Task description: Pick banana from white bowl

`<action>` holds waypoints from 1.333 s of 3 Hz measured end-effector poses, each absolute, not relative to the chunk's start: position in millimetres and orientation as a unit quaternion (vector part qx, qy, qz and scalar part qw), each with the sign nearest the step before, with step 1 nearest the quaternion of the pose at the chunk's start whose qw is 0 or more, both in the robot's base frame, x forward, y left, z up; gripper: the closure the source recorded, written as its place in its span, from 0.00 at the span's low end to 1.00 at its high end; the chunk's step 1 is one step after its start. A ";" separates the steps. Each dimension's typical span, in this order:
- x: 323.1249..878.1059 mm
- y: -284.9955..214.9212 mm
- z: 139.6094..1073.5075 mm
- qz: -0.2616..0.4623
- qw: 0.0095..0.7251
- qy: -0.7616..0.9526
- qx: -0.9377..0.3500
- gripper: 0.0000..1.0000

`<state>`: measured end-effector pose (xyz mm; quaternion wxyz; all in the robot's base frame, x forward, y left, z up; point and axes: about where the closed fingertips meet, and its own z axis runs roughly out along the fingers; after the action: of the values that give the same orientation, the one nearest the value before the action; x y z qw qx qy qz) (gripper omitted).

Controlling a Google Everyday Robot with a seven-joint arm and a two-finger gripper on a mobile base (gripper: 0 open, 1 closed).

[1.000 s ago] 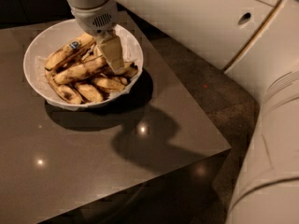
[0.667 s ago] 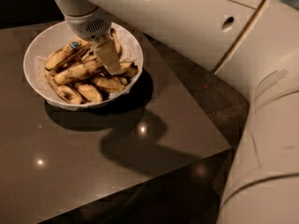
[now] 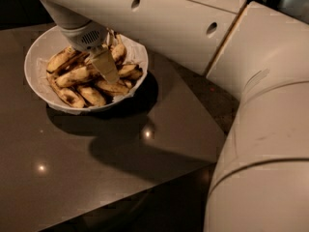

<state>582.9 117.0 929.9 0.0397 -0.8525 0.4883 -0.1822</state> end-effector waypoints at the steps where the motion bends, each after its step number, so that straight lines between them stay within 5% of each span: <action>1: 576.8 114.7 920.7 -0.173 0.038 0.477 -0.861 0.53; 3: 580.4 117.3 924.5 -0.178 0.060 0.479 -0.857 0.98; 4: 558.2 92.6 940.9 -0.167 0.096 0.506 -0.841 1.00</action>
Offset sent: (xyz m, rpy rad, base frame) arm -0.0054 -0.0018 -0.0083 0.0012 0.0180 0.0252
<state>558.2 92.6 940.9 0.0964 -0.8407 0.5060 -0.1668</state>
